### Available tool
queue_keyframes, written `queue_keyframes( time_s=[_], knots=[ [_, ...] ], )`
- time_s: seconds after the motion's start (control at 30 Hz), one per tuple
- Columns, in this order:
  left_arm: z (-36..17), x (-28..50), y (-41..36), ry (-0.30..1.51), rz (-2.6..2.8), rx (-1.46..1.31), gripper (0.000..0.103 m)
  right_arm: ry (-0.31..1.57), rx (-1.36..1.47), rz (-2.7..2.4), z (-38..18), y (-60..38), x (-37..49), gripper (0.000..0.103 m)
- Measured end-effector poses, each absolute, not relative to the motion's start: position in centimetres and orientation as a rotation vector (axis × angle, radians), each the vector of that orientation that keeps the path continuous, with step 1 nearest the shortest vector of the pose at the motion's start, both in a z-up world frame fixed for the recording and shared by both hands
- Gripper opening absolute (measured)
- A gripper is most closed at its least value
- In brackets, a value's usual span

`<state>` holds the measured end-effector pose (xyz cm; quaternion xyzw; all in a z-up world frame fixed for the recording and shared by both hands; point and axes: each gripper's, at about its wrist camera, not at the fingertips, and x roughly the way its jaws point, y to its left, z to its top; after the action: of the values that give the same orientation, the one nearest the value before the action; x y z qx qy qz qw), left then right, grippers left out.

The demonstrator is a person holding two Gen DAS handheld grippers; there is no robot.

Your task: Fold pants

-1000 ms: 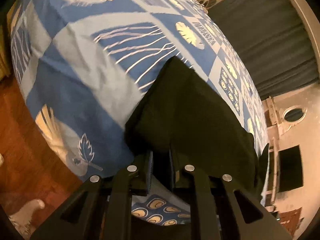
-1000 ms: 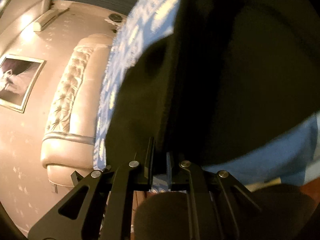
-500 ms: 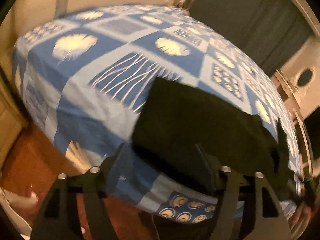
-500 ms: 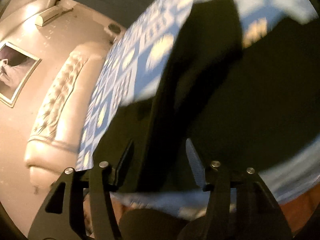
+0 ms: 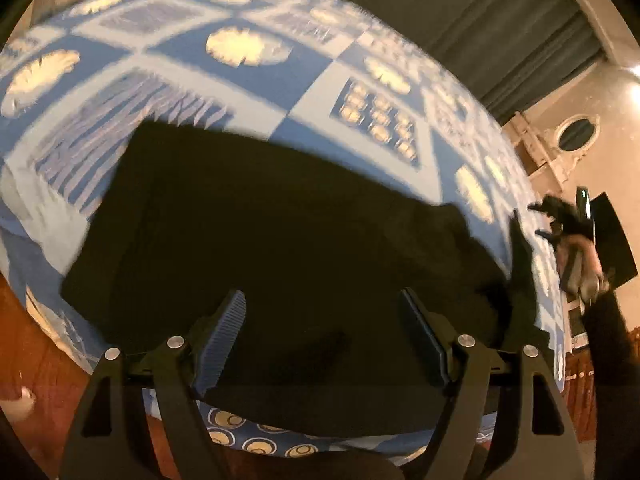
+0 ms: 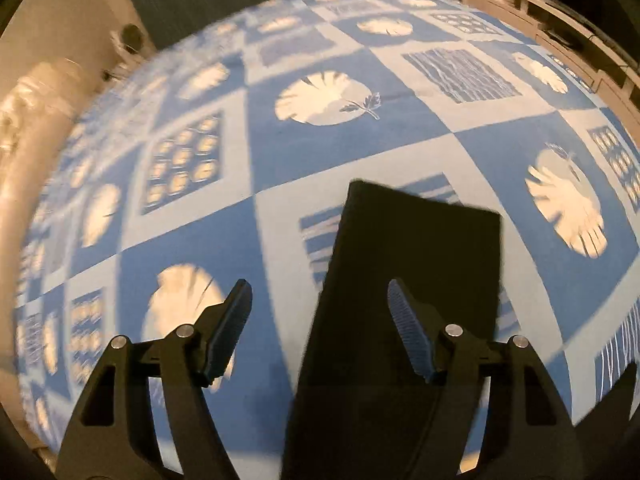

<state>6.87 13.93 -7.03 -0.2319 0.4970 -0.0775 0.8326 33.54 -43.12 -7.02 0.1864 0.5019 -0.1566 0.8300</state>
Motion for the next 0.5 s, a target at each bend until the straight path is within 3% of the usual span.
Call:
queue_keyframes(
  time_s=[0.23, 0.3, 0.37, 0.4, 0.5],
  knots=[
    [-8.3, 6.5, 13.3, 1.014, -0.185, -0.497, 0.091, 1.193, 0.343, -0.421, -12.1, -45.1, 36.3, 0.069],
    [-8.3, 6.5, 12.8, 1.019, -0.179, -0.463, 0.095, 1.175, 0.344, -0.41, -11.8, -45.7, 35.5, 0.049],
    [-8.4, 6.9, 11.8, 1.045, -0.173, -0.389, 0.097, 1.153, 0.403, -0.348, -11.1, -46.7, 34.3, 0.013],
    [-8.4, 7.1, 11.4, 1.061, -0.162, -0.349, 0.097, 1.137, 0.442, -0.324, -10.5, -47.1, 33.4, 0.007],
    [-8.7, 7.5, 10.3, 1.105, -0.132, -0.25, 0.097, 1.037, 0.52, -0.242, -7.6, -48.6, 30.0, 0.008]
  ],
)
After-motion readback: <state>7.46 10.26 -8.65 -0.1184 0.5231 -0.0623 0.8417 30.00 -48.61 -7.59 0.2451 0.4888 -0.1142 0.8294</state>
